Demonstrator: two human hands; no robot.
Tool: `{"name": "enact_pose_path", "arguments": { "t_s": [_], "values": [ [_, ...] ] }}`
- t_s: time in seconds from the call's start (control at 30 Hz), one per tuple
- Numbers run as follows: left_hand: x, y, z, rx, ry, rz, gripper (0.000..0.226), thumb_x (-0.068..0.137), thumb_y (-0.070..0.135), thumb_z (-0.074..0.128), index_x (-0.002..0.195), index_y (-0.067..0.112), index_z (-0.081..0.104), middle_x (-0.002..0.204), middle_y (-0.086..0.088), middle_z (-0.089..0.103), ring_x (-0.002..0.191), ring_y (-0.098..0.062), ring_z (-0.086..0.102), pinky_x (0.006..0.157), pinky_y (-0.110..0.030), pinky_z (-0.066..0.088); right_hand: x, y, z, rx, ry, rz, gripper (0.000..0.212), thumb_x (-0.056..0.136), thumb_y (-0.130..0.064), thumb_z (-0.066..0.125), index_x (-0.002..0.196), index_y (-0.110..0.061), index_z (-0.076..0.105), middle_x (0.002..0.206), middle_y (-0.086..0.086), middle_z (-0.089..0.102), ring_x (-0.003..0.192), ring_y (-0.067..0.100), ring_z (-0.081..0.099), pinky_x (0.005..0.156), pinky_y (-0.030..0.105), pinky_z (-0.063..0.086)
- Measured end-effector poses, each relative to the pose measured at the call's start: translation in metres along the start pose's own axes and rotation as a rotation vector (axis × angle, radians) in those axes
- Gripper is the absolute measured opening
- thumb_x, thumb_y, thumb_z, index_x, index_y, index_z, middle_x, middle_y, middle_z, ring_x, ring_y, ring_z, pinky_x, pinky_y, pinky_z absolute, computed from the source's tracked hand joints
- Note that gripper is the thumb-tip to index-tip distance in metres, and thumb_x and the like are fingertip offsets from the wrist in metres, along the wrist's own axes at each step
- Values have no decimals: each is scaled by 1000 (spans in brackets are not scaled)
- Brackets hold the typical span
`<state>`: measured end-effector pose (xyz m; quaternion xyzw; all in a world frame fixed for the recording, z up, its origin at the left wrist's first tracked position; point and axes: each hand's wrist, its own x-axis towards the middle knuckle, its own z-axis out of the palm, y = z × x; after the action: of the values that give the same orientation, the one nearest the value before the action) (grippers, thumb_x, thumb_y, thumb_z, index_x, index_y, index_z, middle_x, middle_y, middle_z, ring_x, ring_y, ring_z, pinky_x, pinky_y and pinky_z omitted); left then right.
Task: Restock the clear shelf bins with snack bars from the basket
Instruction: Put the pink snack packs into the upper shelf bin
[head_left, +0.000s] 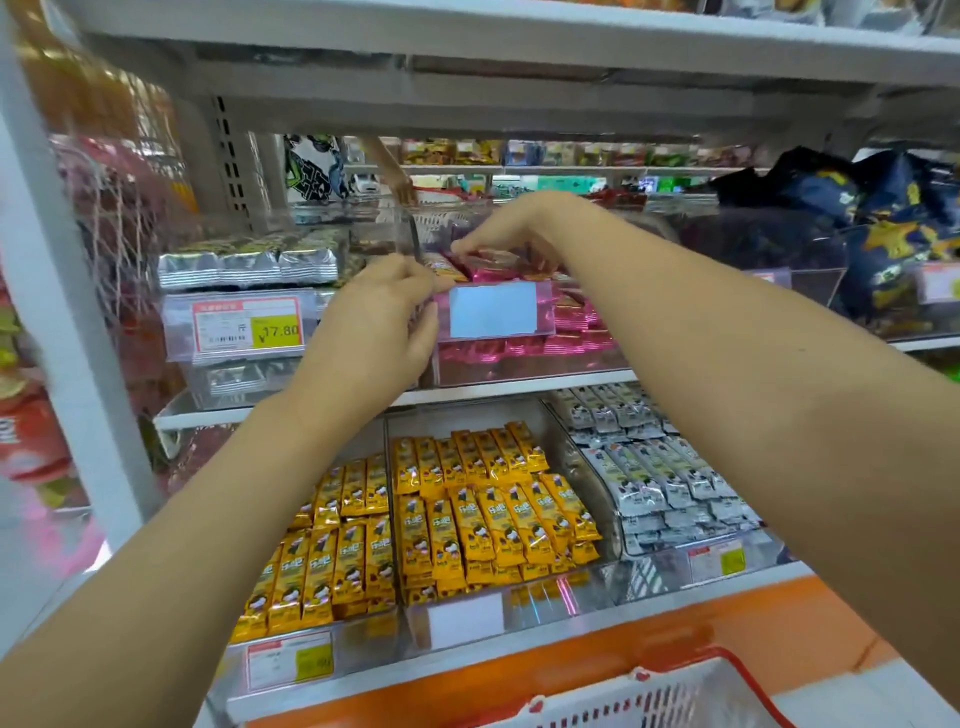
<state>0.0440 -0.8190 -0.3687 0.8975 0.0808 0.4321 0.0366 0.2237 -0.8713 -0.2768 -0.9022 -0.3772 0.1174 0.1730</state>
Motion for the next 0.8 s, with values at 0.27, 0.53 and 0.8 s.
{"name": "enact_pose_path", "arguments": {
  "t_s": [0.27,0.53,0.8],
  "values": [
    [-1,9,1,33,-13,-52,34,95,13,49,126,10,61,120,-7,58,107,-22,55,88,-27,39,-2,10,0,282,-57,-37,53,98,-37,48,144,-15,36,138,10,43,76,17,45,71,31,41],
    [-28,25,5,20,-90,-122,43,96,17,48,138,10,48,149,-2,39,132,-19,42,106,-24,30,-33,19,5,28,-21,-162,54,97,-46,47,142,-18,43,152,5,35,138,27,34,113,47,30],
    [-46,34,11,-19,-132,-152,50,96,18,48,145,12,38,155,2,27,131,-16,42,106,-21,26,-58,29,11,15,245,-378,40,103,-36,35,126,-15,60,128,13,57,119,25,54,92,29,43]
  ]
}}
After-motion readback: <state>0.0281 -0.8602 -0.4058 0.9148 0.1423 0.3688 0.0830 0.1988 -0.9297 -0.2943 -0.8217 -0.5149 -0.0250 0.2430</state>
